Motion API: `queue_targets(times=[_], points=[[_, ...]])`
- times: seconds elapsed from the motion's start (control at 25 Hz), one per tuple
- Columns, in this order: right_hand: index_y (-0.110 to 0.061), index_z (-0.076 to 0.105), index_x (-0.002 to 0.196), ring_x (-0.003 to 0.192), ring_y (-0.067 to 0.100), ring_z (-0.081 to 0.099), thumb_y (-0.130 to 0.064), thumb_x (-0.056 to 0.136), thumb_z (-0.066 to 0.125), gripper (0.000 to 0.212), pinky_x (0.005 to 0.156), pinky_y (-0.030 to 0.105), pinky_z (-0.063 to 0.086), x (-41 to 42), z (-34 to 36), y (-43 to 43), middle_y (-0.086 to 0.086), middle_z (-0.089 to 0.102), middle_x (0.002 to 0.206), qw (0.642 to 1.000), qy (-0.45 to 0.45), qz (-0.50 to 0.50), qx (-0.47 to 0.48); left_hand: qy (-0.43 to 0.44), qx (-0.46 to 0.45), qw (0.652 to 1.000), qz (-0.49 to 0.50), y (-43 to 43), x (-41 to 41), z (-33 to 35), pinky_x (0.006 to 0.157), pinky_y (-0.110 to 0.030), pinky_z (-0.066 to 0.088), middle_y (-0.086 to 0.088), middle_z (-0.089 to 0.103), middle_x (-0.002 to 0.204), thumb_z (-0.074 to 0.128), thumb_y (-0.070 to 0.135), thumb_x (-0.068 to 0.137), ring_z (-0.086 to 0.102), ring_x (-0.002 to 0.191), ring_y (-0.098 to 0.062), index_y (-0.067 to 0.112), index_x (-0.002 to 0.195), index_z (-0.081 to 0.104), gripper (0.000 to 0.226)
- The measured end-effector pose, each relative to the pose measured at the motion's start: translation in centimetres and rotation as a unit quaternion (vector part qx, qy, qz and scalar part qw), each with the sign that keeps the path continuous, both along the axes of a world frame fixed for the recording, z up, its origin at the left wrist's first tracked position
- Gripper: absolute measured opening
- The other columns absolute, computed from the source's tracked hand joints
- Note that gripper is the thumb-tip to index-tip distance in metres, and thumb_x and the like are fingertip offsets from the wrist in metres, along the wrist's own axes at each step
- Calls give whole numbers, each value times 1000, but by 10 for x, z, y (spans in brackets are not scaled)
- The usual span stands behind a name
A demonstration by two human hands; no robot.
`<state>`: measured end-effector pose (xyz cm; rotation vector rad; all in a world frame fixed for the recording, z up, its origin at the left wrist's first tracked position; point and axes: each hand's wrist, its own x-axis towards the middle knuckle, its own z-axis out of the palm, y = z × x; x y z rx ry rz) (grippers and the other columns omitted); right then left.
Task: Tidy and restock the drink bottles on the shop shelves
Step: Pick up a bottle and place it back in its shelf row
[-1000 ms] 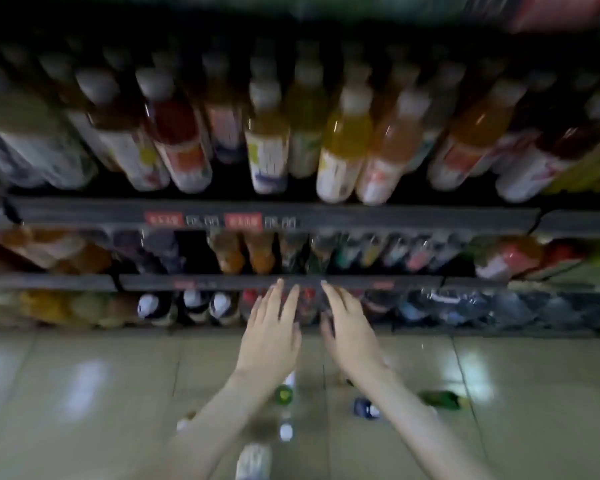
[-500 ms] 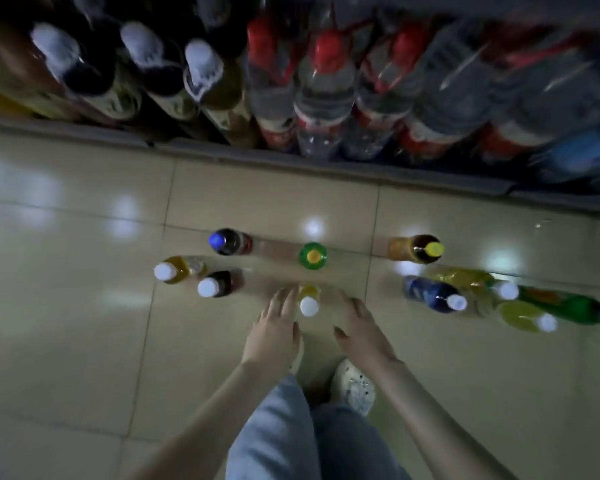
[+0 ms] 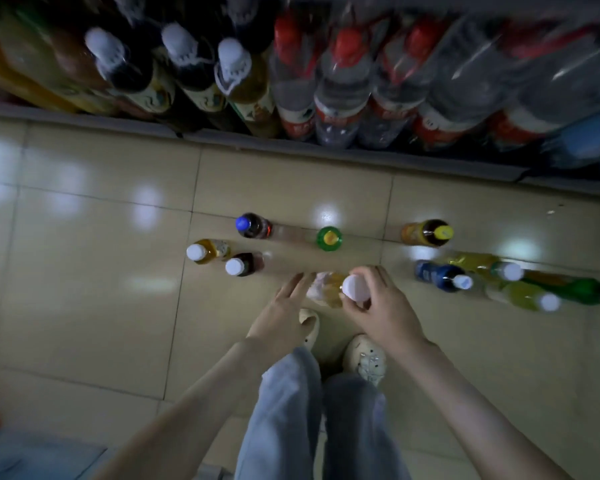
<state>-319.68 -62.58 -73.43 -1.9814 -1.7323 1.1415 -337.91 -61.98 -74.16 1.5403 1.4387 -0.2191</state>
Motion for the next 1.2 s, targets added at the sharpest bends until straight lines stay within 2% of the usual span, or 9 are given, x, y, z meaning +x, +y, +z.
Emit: queue_targets(times=[0.16,0.44,0.56,0.64,0.72,0.8,0.88,1.0,1.2], points=[[-27,58,98,80,1,56,-23,75,79,31,66,9,42,38,206,24,-11,61,93,991,108,-75,28,-91,91,991,-30,36,34,160,88,-22,39,-7,47,135,77,28,72,51,118,-26,18,141,36,81],[-29,56,111,89,7,65,-17,80,75,38,82,24,52,63,439,33,-4,69,101,932,274,-234,52,-54,193,972,-121,81,93,433,62,-30,36,4,59,91,71,57,68,57,86,-21,22,99,43,55],[-13,61,105,76,8,68,-16,84,70,23,64,23,54,75,496,25,3,70,95,900,327,-286,40,-76,206,964,-149,82,118,503,60,-28,38,10,56,90,72,63,64,54,82,-13,22,96,45,59],[-9,63,99,65,8,67,-15,86,67,15,56,23,54,97,527,16,2,71,84,878,355,-314,63,-146,160,965,-148,84,134,536,72,-30,49,10,61,99,74,60,66,59,89,-11,24,105,51,58],[-9,64,97,69,14,68,-18,83,67,18,62,31,57,133,555,-1,5,71,83,855,387,-331,101,-252,41,956,-143,87,157,562,86,-34,53,6,66,107,73,47,77,64,95,-10,25,112,55,45],[-6,62,99,68,16,67,-21,78,64,26,60,33,57,174,576,-23,6,71,81,821,435,-342,142,-326,-117,921,-177,84,187,579,85,-35,55,0,66,114,65,29,88,65,99,-14,21,120,55,34],[-3,59,100,61,13,65,-19,77,62,28,53,28,54,222,593,-49,5,70,76,780,481,-353,191,-360,-175,888,-226,69,233,590,81,-35,54,0,67,115,64,30,85,65,101,-17,22,123,56,39],[-7,60,113,79,18,68,-28,81,63,38,66,34,57,299,612,-86,7,71,93,747,497,-354,265,-372,-31,893,-251,31,330,604,89,-40,54,4,69,113,69,49,70,66,102,-15,28,117,59,52],[-22,49,125,87,13,71,-30,85,70,46,60,33,57,442,643,-136,0,69,109,808,314,-417,275,-301,247,890,-239,-39,511,636,81,-31,52,20,64,98,60,66,67,63,89,-6,40,115,47,56]])
